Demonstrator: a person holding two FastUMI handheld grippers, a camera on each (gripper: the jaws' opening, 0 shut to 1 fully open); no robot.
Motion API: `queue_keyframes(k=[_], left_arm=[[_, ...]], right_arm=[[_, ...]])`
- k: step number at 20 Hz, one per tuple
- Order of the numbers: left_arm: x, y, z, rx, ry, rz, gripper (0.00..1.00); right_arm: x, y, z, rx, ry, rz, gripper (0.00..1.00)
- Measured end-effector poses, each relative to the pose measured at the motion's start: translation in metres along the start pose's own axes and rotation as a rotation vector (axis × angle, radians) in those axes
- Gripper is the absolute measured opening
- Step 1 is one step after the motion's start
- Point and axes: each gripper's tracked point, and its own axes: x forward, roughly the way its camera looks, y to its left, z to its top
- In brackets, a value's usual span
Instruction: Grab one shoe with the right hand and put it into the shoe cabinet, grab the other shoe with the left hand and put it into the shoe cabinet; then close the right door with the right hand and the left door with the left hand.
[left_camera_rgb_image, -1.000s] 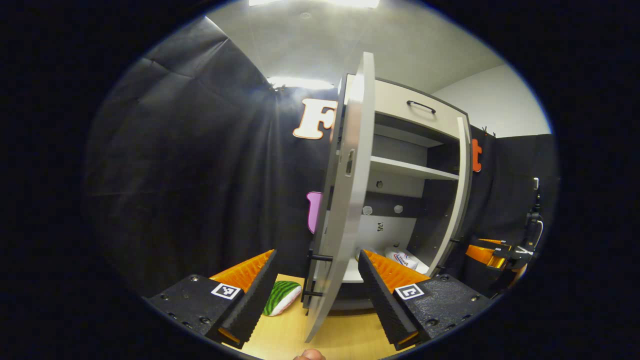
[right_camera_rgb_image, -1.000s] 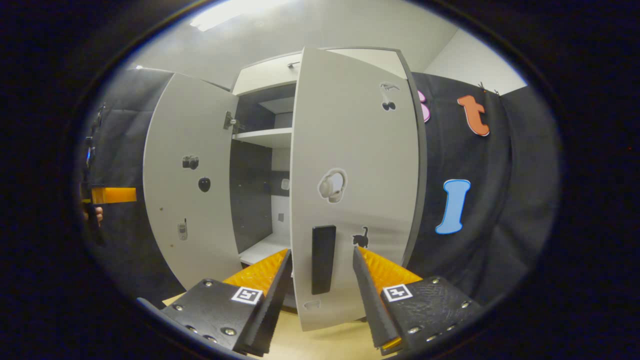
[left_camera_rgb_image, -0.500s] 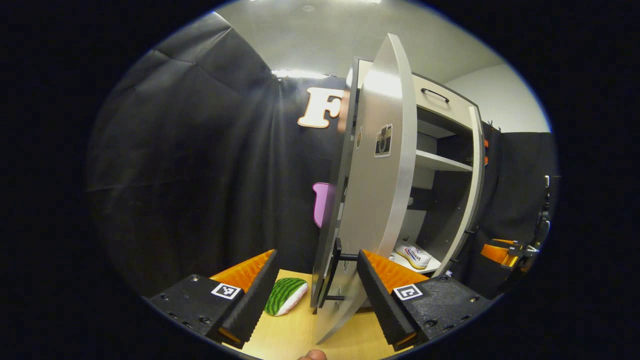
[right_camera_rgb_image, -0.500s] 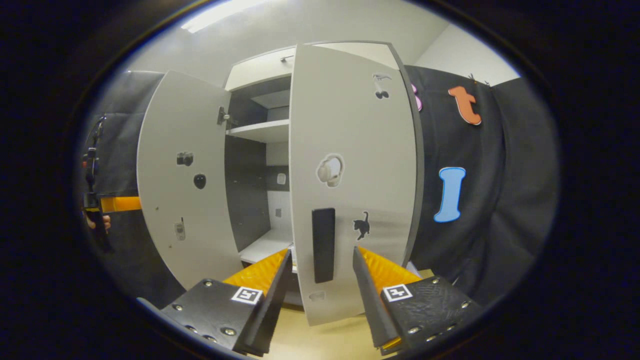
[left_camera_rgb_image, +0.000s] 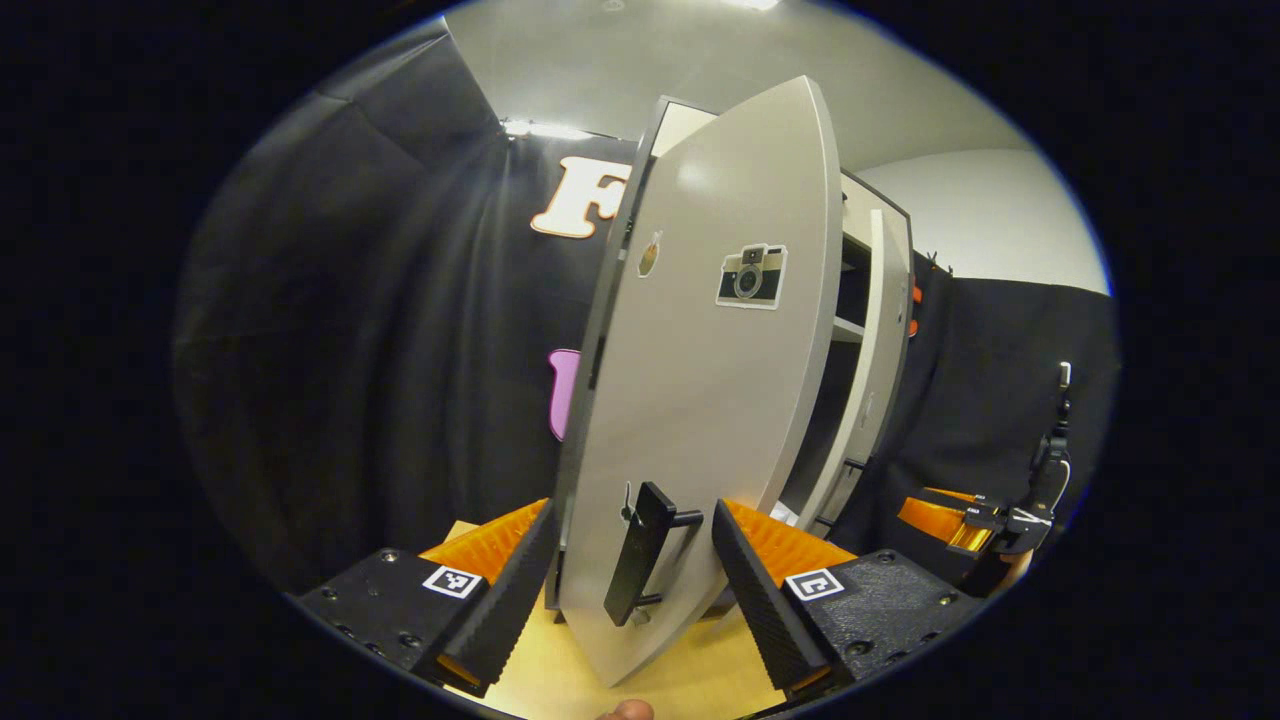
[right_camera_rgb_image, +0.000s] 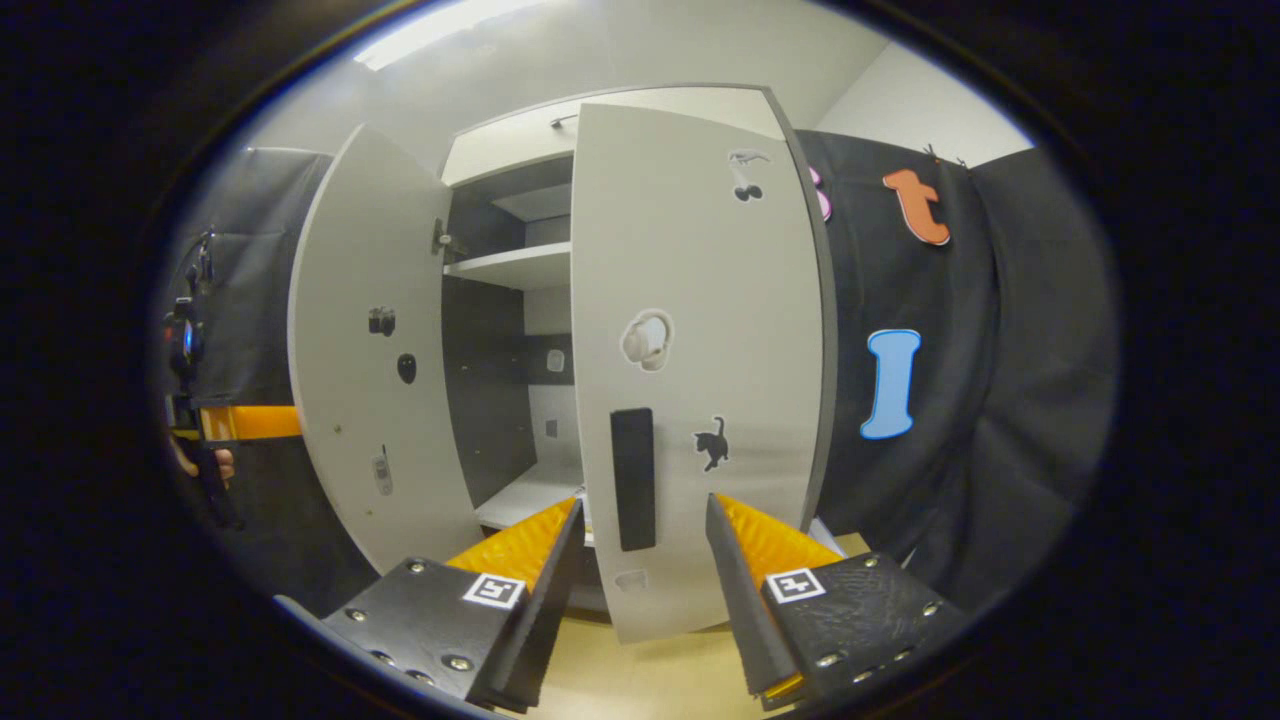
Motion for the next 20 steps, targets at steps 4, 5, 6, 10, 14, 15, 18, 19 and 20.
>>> queue_keyframes(k=[4,5,6,10,14,15,18,19,20], left_arm=[[0.015,-0.014,-0.001,0.017,0.008,-0.026,0.95],[0.020,-0.018,-0.001,0.016,0.008,-0.036,0.95],[0.025,-0.023,-0.002,0.014,0.011,-0.048,0.95],[0.044,-0.044,-0.013,0.001,0.034,-0.106,0.90],[0.071,-0.061,-0.030,-0.004,0.076,-0.136,0.90],[0.074,-0.066,-0.035,-0.004,0.086,-0.146,0.95],[0.079,-0.084,-0.044,-0.004,0.105,-0.180,0.95],[0.078,-0.081,-0.043,0.007,0.101,-0.178,0.95],[0.079,-0.080,-0.043,0.017,0.101,-0.174,0.95]], right_arm=[[-0.013,-0.019,0.002,-0.002,-0.003,-0.049,0.73],[-0.018,-0.024,0.004,0.001,-0.004,-0.061,0.73],[-0.021,-0.028,0.004,0.003,-0.004,-0.073,0.73],[-0.033,-0.042,0.006,0.007,-0.009,-0.112,0.70],[-0.044,-0.053,0.003,0.012,-0.010,-0.142,0.70],[-0.047,-0.055,0.003,0.015,-0.010,-0.150,0.70],[-0.052,-0.064,0.000,0.022,-0.008,-0.172,0.73],[-0.053,-0.066,0.000,0.026,-0.008,-0.178,0.73],[-0.053,-0.068,-0.001,0.032,-0.006,-0.181,0.70]])
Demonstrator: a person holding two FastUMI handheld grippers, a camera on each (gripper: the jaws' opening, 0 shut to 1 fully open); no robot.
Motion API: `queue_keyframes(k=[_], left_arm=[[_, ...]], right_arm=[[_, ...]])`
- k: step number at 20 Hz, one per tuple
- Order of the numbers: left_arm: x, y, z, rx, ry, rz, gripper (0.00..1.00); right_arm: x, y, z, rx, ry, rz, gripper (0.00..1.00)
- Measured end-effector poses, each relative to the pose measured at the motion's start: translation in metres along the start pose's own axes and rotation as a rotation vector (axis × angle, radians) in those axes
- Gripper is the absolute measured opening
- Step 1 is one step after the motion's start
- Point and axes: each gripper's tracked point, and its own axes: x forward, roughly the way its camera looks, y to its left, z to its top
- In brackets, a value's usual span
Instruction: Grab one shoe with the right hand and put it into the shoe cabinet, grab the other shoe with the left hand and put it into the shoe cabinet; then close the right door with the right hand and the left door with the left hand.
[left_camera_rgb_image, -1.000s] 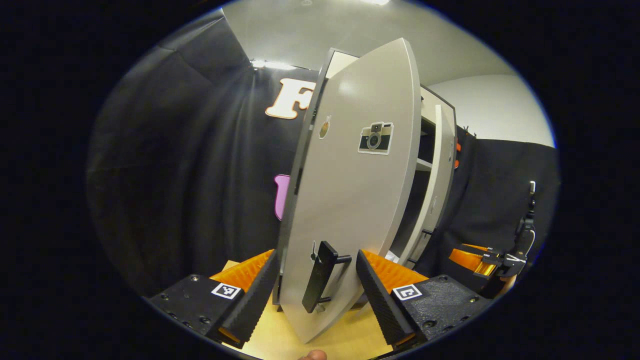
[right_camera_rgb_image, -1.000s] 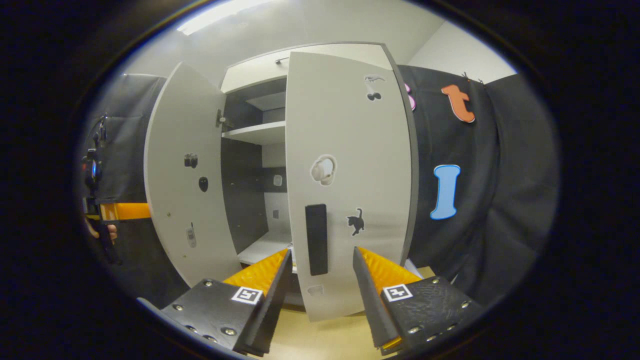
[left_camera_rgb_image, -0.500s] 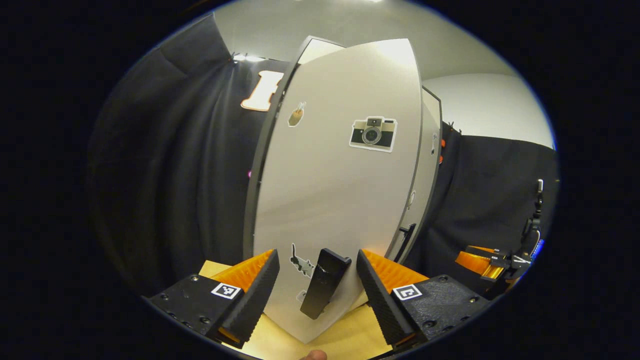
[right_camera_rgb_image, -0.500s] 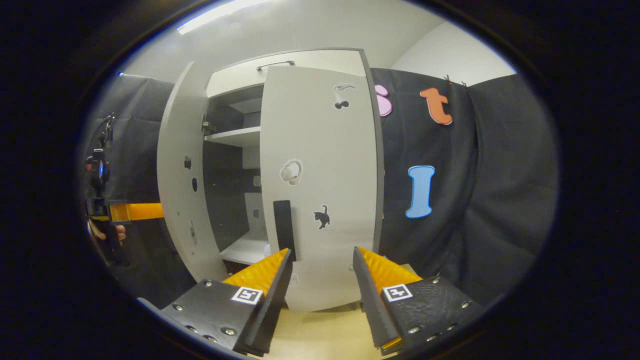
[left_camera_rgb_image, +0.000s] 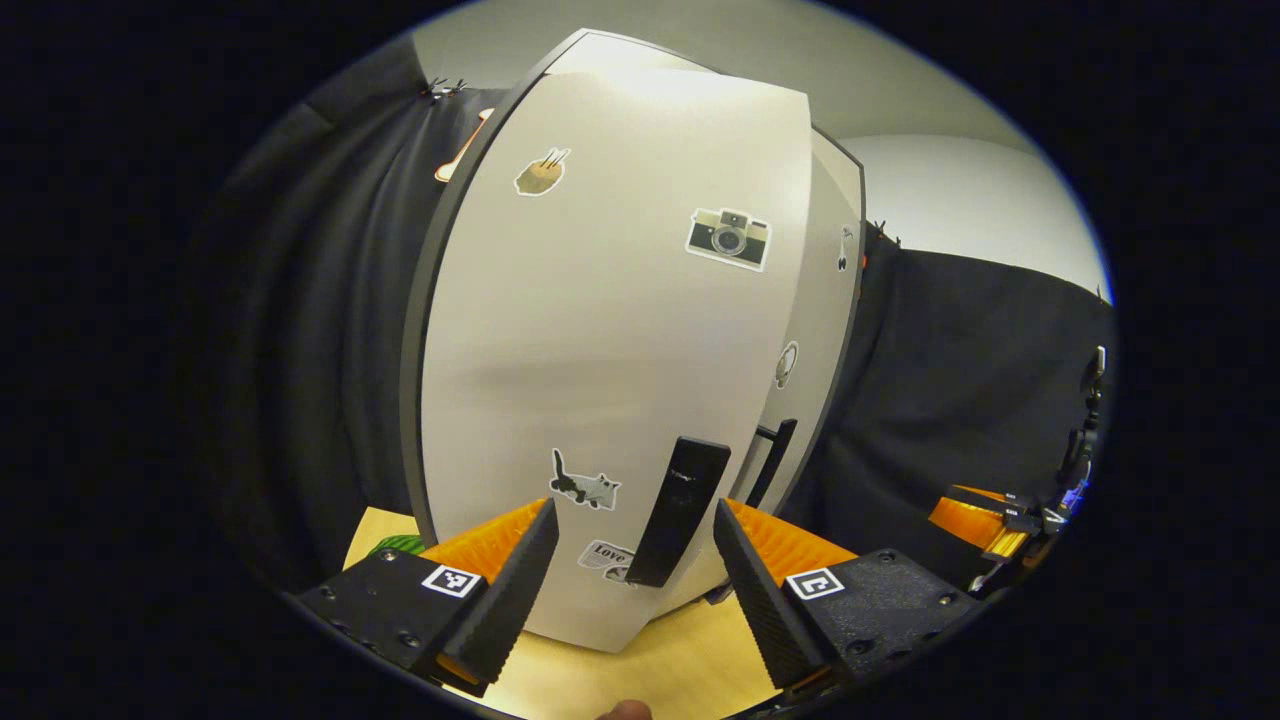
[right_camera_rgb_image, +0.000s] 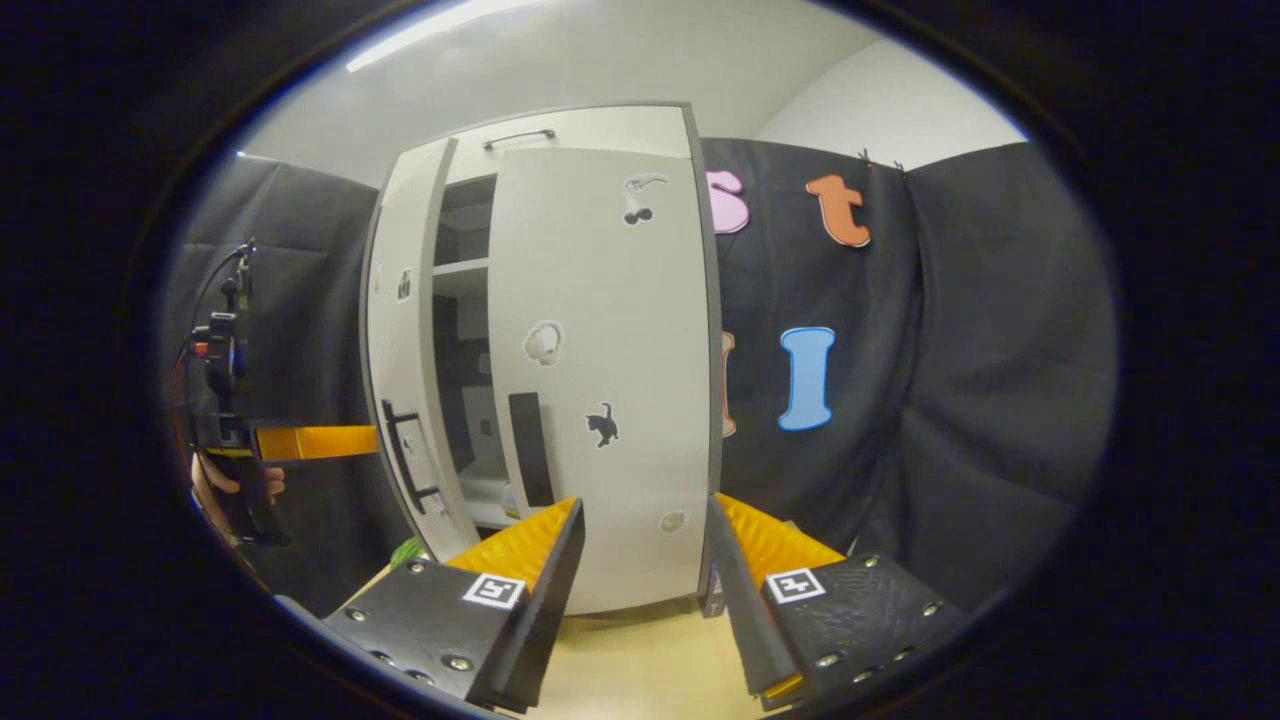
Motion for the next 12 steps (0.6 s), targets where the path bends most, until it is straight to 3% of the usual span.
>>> queue_keyframes(k=[5,6,12], left_arm=[[0.014,-0.015,0.005,0.002,-0.020,-0.047,0.96],[0.016,-0.016,0.005,0.007,-0.021,-0.048,0.95],[0.021,-0.019,-0.006,0.014,0.006,-0.038,0.95]], right_arm=[[0.005,-0.001,-0.003,0.009,0.008,0.003,0.73],[0.005,-0.001,-0.003,0.008,0.007,0.003,0.70],[0.017,-0.003,0.004,0.019,-0.006,0.008,0.73]])
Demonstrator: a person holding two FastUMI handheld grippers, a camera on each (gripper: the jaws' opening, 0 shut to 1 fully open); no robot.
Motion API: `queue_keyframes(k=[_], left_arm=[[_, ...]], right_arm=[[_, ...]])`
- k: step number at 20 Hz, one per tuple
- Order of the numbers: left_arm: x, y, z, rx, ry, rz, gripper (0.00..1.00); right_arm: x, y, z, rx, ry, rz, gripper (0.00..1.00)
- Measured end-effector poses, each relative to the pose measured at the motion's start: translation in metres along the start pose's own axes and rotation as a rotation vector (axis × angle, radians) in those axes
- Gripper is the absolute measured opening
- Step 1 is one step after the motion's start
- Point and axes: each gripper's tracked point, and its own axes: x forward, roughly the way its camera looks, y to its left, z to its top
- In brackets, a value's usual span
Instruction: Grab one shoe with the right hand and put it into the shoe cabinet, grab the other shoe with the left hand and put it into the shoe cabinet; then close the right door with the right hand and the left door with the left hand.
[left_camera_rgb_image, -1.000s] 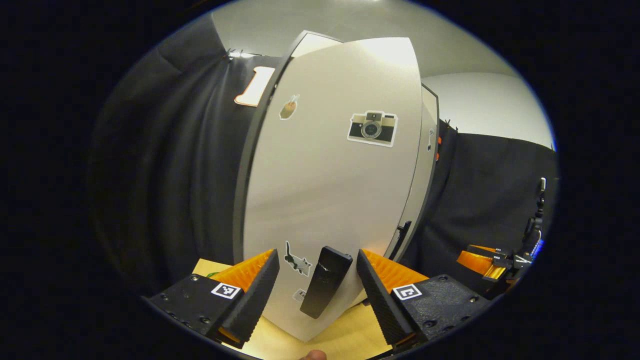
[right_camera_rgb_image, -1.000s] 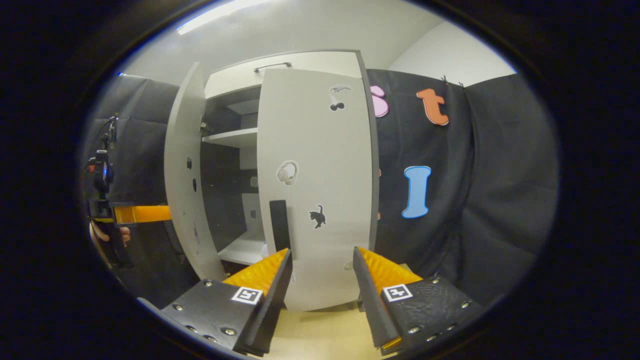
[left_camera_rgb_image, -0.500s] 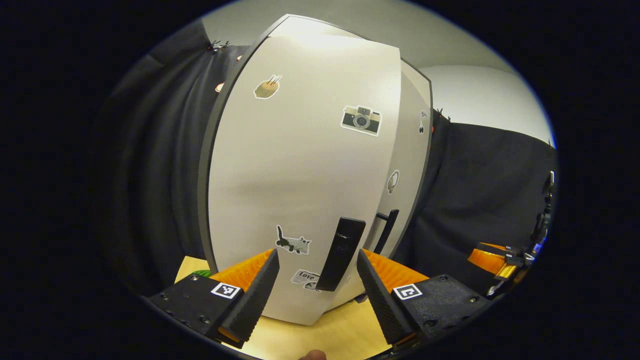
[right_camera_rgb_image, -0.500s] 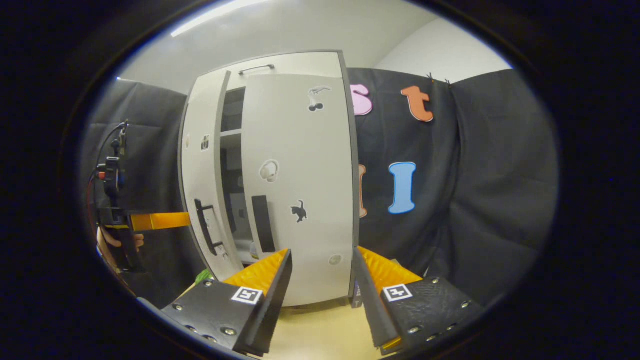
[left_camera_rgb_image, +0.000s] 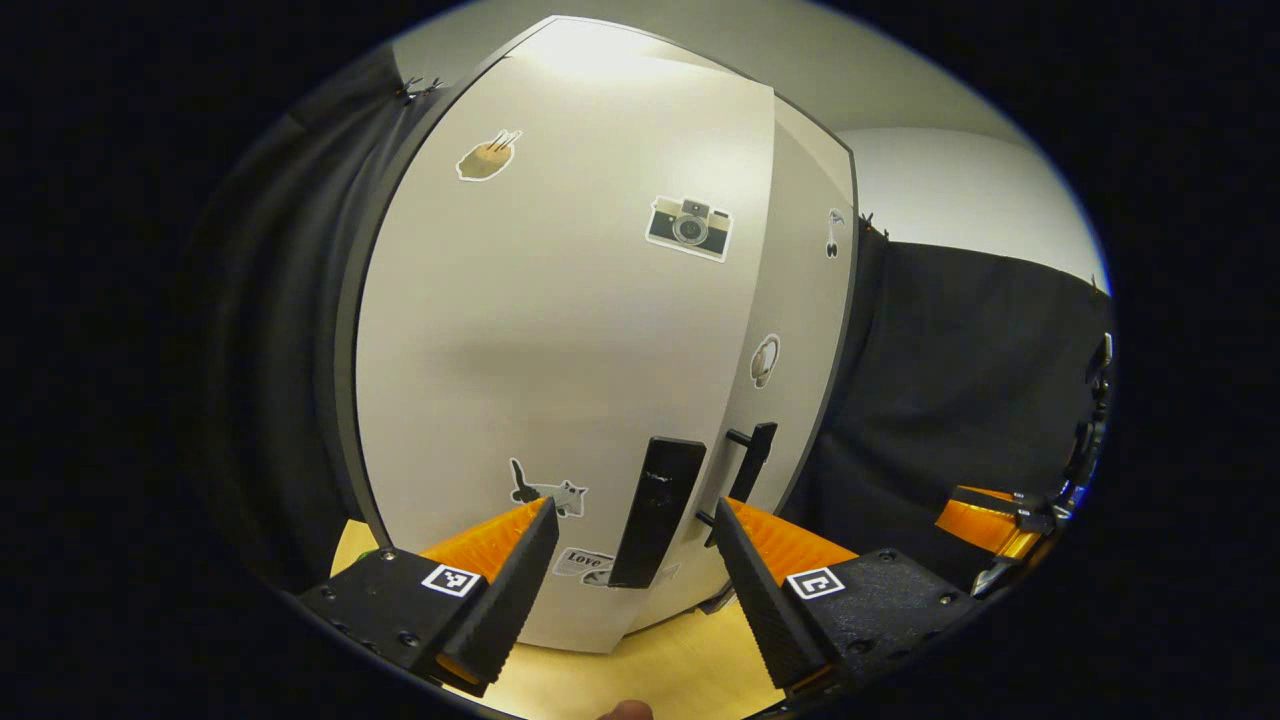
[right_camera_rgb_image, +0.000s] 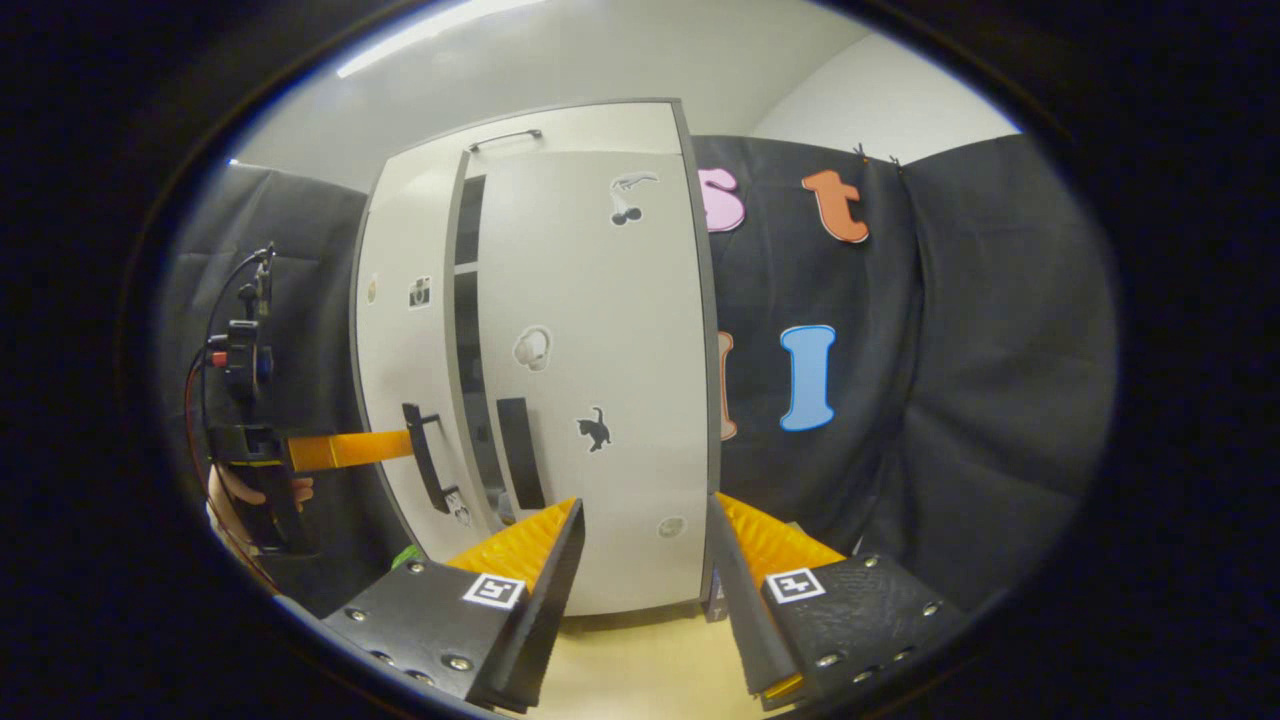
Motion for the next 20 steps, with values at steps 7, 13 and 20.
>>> queue_keyframes(k=[7,13,20], left_arm=[[-0.009,0.004,-0.003,0.012,0.003,0.015,0.96],[-0.023,-0.002,0.005,0.015,-0.020,0.032,0.95],[-0.036,-0.011,0.005,0.022,-0.028,0.036,0.95]], right_arm=[[0.006,0.007,-0.002,0.011,-0.002,0.016,0.73],[0.006,0.003,-0.005,0.010,-0.002,0.026,0.70],[0.005,0.004,-0.004,0.006,-0.006,0.049,0.73]])
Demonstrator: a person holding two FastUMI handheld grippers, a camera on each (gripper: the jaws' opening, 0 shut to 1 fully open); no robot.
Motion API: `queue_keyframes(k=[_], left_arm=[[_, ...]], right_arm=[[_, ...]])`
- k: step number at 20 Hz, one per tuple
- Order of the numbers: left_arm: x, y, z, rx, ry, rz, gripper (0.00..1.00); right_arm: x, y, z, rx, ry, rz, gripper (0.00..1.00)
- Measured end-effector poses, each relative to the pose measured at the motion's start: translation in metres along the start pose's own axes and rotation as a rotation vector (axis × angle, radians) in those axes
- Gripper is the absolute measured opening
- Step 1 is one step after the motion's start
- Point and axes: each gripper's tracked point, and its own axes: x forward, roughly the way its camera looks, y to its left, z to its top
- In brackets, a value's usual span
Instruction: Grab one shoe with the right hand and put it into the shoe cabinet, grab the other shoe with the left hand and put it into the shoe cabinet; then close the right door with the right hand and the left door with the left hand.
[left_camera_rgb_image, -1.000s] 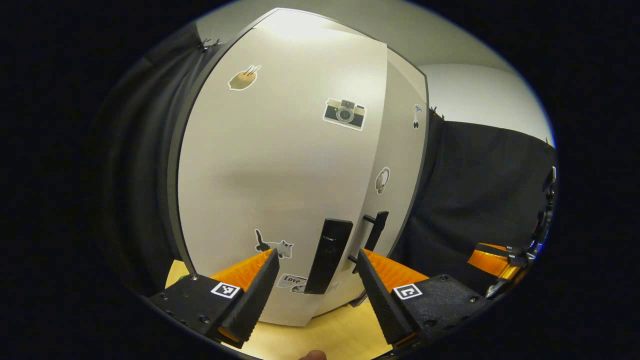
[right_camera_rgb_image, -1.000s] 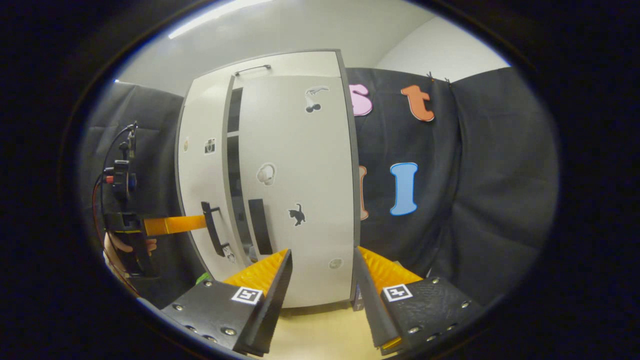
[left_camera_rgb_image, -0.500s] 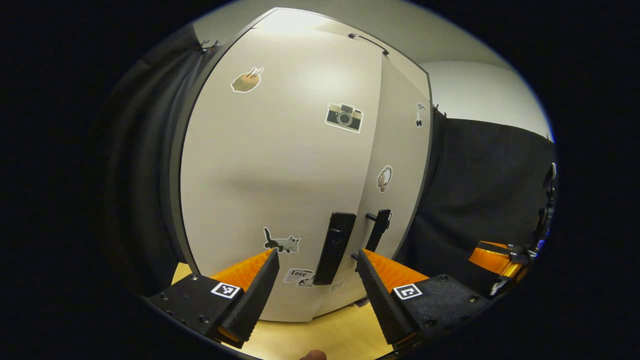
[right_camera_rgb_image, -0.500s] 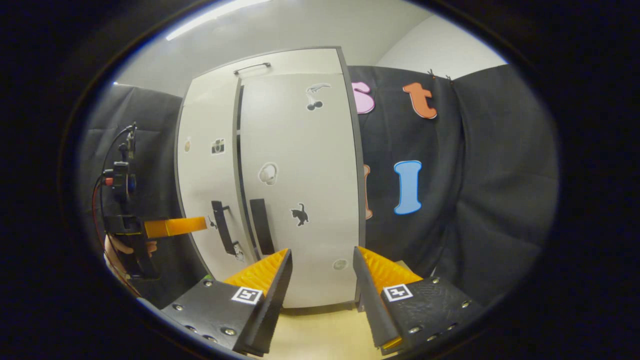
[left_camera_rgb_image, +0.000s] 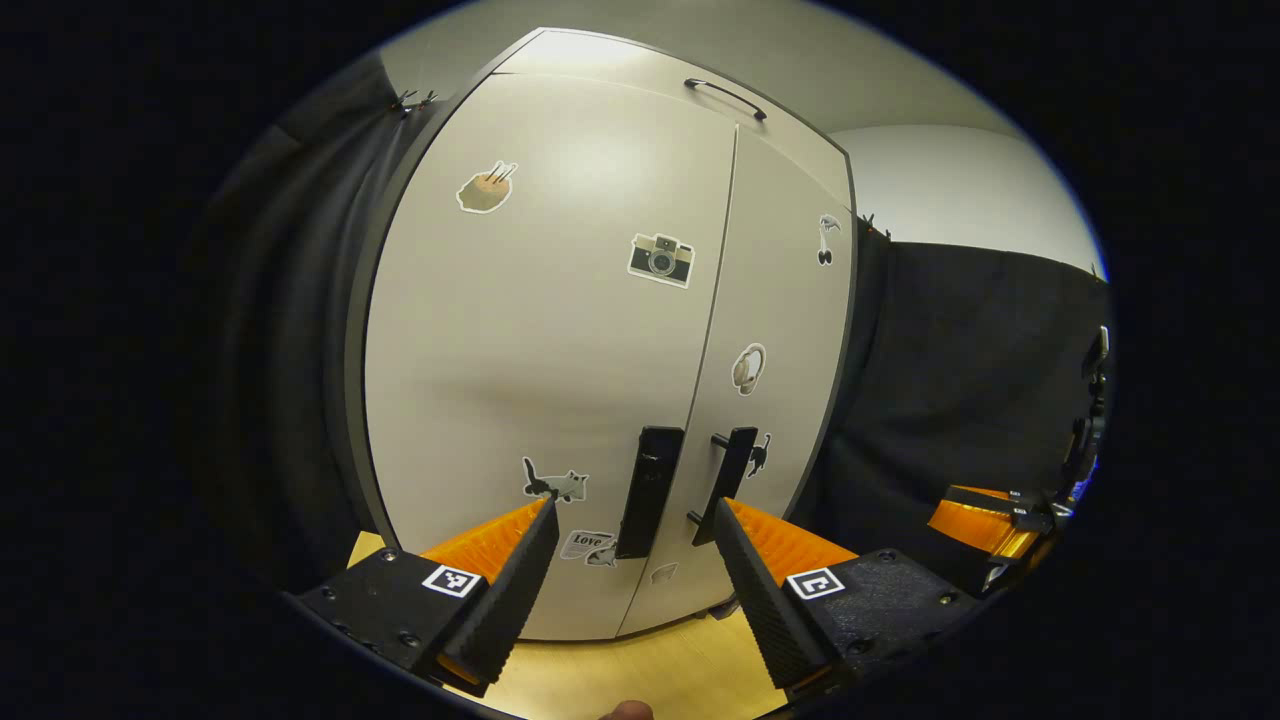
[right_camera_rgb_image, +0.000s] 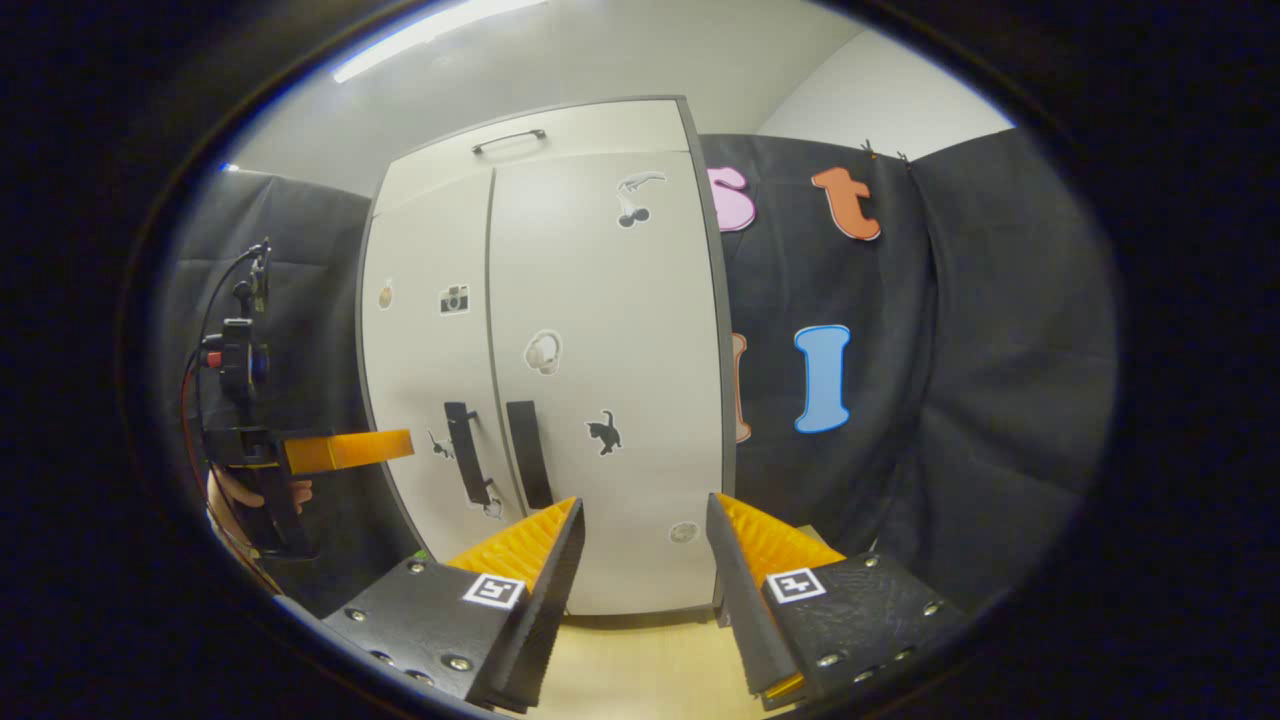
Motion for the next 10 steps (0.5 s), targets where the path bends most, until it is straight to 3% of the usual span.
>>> queue_keyframes(k=[1,4,7,10], left_arm=[[-0.002,-0.001,0.000,-0.001,0.000,0.002,0.95],[-0.009,-0.002,0.001,-0.001,-0.007,0.011,0.95],[-0.016,-0.001,0.001,-0.001,-0.013,0.022,0.95],[-0.023,0.000,0.002,-0.001,-0.019,0.030,0.95]], right_arm=[[-0.001,0.000,-0.001,-0.001,0.005,0.002,0.70],[-0.003,-0.001,-0.001,-0.008,0.011,0.007,0.73],[-0.005,0.000,0.001,-0.006,0.004,0.012,0.70],[-0.006,0.001,0.001,-0.002,0.000,0.017,0.73]])
